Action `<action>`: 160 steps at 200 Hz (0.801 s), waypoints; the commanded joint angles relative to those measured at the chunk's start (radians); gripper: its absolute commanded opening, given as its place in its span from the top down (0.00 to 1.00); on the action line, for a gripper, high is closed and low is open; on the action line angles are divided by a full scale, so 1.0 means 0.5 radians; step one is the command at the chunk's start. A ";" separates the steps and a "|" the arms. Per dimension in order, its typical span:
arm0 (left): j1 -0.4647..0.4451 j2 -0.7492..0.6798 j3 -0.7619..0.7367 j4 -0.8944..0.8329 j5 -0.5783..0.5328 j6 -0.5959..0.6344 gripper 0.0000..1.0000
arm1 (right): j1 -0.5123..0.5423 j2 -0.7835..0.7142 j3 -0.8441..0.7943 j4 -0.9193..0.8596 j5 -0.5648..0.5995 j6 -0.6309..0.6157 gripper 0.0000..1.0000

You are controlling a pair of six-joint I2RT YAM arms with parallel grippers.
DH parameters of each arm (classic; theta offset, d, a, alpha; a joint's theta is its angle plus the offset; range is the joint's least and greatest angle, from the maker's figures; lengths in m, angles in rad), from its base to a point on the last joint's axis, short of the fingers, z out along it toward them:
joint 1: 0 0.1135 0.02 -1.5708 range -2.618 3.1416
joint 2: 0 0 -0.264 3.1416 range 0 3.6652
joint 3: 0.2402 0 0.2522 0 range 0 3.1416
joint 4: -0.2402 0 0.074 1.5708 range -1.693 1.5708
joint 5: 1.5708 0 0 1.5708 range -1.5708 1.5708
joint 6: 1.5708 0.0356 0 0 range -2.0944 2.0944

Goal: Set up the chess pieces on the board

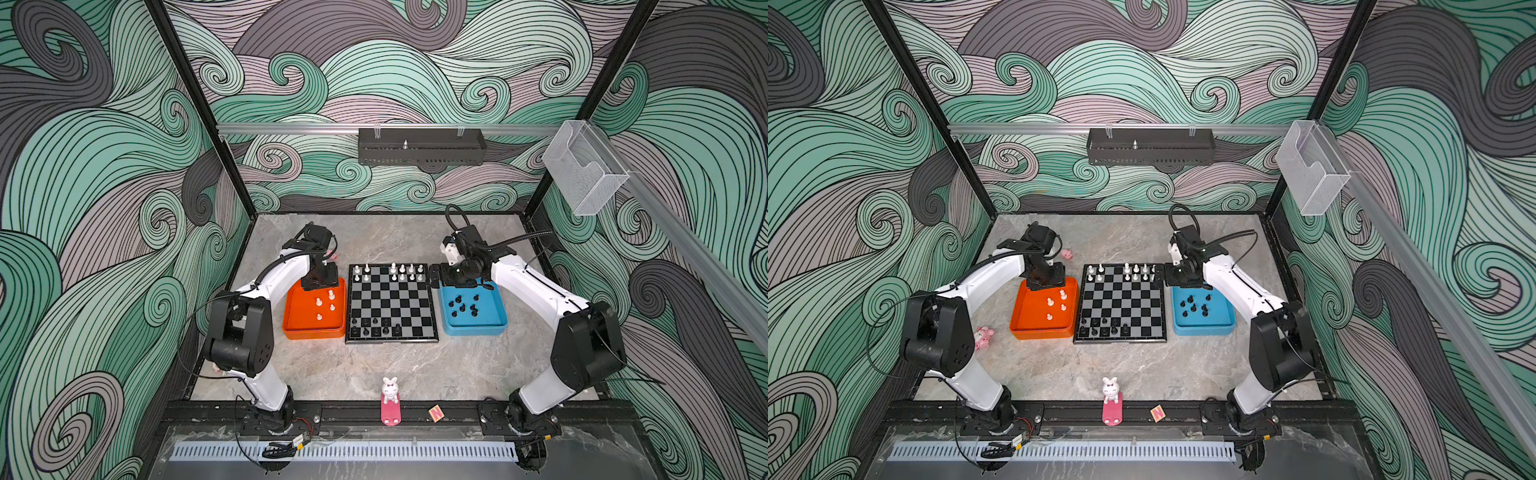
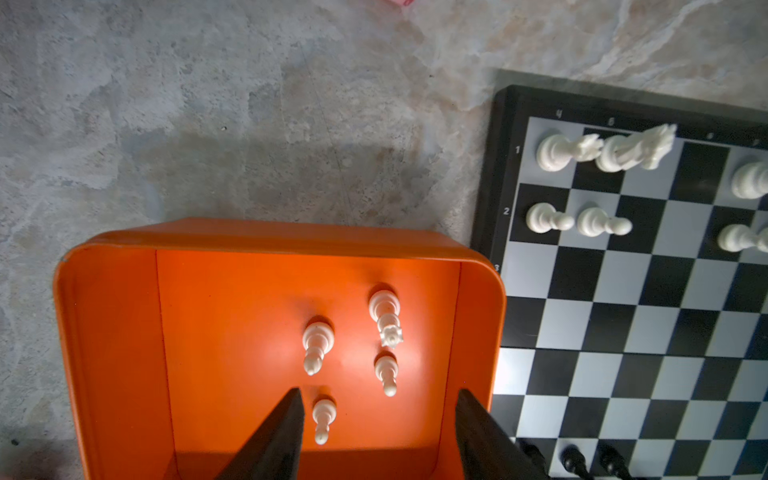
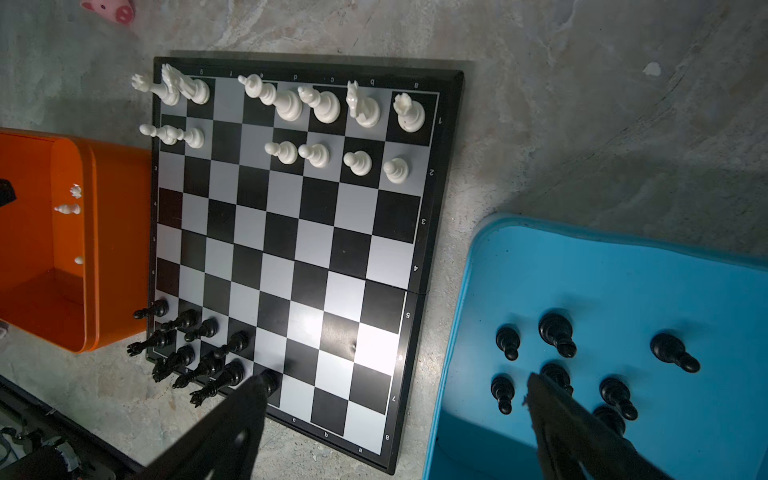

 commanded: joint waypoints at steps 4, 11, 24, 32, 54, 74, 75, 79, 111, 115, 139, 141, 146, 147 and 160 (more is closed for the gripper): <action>-0.005 0.078 0.028 -0.045 -0.011 -0.036 0.44 | -0.012 -0.044 -0.026 0.021 -0.047 -0.024 0.04; -0.007 0.090 0.031 -0.036 -0.004 -0.034 0.45 | -0.016 -0.040 -0.025 0.022 -0.049 -0.024 0.04; -0.008 0.111 0.035 -0.020 0.011 -0.036 0.47 | -0.017 -0.026 -0.020 0.024 -0.049 -0.024 0.04; -0.010 0.124 0.041 -0.011 0.017 -0.033 0.48 | -0.020 -0.015 -0.014 0.025 -0.052 -0.027 0.04; -0.017 0.167 0.055 0.009 0.020 -0.033 0.49 | -0.022 0.011 -0.002 0.026 -0.053 -0.029 0.04; -0.018 0.206 0.068 0.041 0.031 -0.034 0.51 | -0.021 0.027 0.004 0.025 -0.055 -0.030 0.04; -0.019 0.208 0.068 0.041 0.032 -0.035 0.52 | -0.020 0.028 0.004 0.024 -0.056 -0.030 0.04; -0.022 0.218 0.071 0.044 0.036 -0.033 0.53 | -0.021 0.032 0.004 0.025 -0.056 -0.030 0.04; -0.030 0.286 0.119 0.060 0.042 -0.032 0.56 | -0.025 0.046 -0.005 0.024 -0.050 -0.033 0.04; -0.034 0.294 0.125 0.061 0.043 -0.031 0.56 | -0.025 0.047 -0.004 0.025 -0.048 -0.033 0.04; -0.037 0.334 0.150 0.066 0.045 -0.028 0.59 | -0.029 0.051 -0.008 0.024 -0.045 -0.036 0.04; -0.040 0.337 0.151 0.066 0.045 -0.030 0.59 | -0.029 0.052 -0.008 0.025 -0.045 -0.036 0.04; -0.042 0.345 0.155 0.066 0.044 -0.029 0.59 | -0.029 0.053 -0.008 0.026 -0.044 -0.039 0.04; -0.042 0.345 0.156 0.066 0.043 -0.030 0.59 | -0.029 0.054 -0.008 0.025 -0.044 -0.039 0.04; -0.042 0.362 0.163 0.068 0.042 -0.030 0.61 | -0.028 0.061 -0.008 0.025 -0.040 -0.039 0.05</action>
